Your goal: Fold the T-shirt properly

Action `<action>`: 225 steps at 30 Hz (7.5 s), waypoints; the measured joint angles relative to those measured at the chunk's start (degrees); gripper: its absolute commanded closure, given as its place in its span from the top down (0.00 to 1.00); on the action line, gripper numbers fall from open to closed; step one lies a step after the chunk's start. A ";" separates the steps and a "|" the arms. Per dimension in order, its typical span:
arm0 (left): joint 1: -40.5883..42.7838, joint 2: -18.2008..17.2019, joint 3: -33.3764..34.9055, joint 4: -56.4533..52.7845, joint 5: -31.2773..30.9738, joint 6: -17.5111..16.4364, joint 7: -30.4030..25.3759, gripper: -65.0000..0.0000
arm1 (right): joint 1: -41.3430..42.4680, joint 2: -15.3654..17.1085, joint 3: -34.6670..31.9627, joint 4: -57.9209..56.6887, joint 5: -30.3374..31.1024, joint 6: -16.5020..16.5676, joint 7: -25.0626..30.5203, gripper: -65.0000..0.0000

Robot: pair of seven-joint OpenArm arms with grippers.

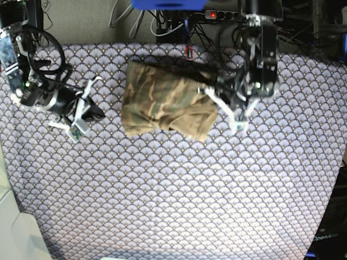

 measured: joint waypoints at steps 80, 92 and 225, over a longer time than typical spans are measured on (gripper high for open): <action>-16.74 8.85 -6.38 -24.50 -5.35 0.09 -11.02 0.00 | -12.28 -25.77 0.52 3.78 -51.25 13.86 3.13 0.00; -16.57 8.87 -6.54 -24.52 -8.24 0.24 -13.33 0.00 | -15.61 -28.20 0.46 4.15 -51.25 13.86 3.15 0.00; 15.26 -10.03 -25.11 12.55 -6.93 -0.70 -5.40 0.00 | -15.82 -39.80 7.80 11.63 -51.10 13.88 10.01 0.00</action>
